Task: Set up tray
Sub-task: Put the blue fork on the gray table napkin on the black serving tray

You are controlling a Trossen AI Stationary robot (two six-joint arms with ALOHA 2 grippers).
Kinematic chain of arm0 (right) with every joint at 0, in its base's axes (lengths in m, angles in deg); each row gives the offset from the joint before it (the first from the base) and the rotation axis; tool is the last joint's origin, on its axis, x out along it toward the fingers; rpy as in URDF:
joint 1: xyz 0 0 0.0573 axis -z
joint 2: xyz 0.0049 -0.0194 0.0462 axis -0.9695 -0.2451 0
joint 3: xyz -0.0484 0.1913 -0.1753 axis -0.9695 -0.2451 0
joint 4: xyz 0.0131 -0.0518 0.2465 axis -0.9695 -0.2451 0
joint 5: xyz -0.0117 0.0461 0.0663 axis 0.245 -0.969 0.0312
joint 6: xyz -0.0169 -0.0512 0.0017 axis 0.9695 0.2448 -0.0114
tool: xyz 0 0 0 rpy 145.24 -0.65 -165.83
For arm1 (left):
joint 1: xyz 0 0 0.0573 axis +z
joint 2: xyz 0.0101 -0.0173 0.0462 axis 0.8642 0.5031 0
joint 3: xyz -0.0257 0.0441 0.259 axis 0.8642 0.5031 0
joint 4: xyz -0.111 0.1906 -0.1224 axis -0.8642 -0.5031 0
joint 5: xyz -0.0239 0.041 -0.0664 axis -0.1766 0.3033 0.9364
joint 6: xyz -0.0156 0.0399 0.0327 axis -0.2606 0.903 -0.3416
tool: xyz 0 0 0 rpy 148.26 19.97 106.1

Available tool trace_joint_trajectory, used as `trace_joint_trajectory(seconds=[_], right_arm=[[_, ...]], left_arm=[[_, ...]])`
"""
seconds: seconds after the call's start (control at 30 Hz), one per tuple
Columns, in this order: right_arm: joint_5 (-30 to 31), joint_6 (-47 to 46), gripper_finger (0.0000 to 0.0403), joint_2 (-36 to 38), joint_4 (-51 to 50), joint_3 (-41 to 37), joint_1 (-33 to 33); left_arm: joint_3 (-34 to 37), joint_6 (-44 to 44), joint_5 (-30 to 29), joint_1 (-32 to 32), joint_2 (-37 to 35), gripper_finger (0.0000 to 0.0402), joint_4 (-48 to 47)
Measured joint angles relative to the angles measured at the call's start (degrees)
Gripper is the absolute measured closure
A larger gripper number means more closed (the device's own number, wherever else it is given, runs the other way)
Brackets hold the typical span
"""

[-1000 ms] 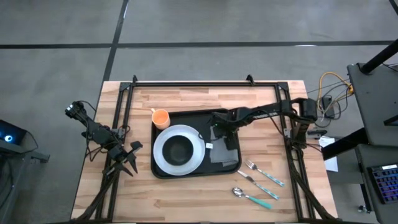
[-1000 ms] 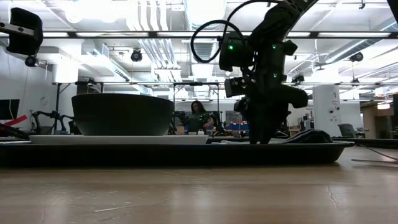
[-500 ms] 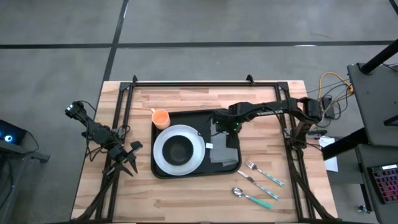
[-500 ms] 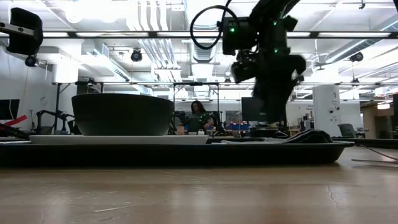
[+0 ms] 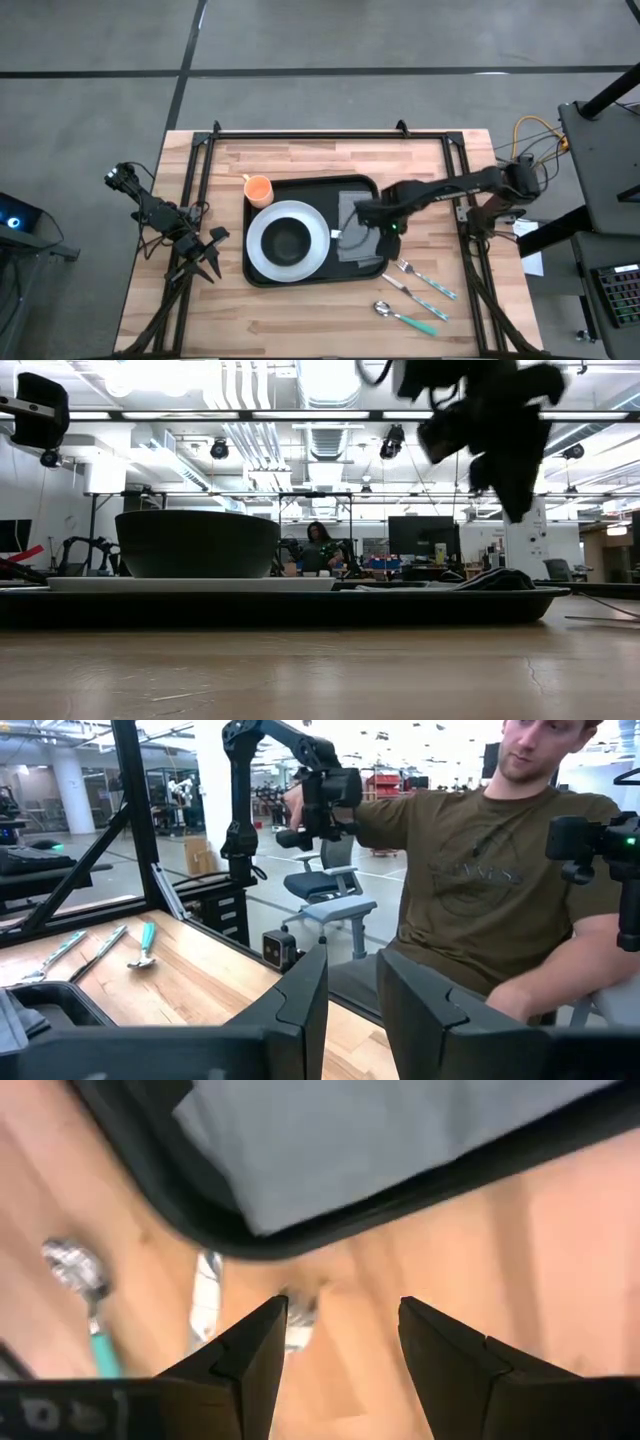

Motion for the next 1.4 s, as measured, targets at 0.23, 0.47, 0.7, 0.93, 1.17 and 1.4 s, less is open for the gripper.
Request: trace_joint_trajectory(seconds=[0.23, 0.47, 0.7, 0.93, 1.17, 1.4], right_arm=[[2.9, -9.9, 0.0220, 3.1, 1.6, -2.6, -8.7], [3.7, -18.7, 0.0220, 3.5, 2.5, -5.4, -15.2], [5.4, -24.9, 0.0220, 3.5, 2.8, -8.6, -20.2], [6.3, -31.7, 0.0220, 4.8, 3.5, -11.4, -25.2], [6.8, -41.0, 0.0220, 12.7, 3.8, -16.7, -30.5], [10.7, -55.1, 0.0220, 25.4, 10.2, -24.7, -33.9]], left_arm=[[0.0, 0.0, 0.0, 0.0, 0.0, 0.0331, 0.0], [0.0, 0.0, 0.0, 0.0, 0.0, 0.0331, 0.0], [0.0, 0.0, 0.0, 0.0, 0.0, 0.0331, 0.0], [0.0, 0.0, 0.0, 0.0, 0.0, 0.0331, 0.0], [0.0, 0.0, 0.0, 0.0, 0.0, 0.0331, 0.0], [0.0, 0.0, 0.0, 0.0, 0.0, 0.0331, 0.0]])
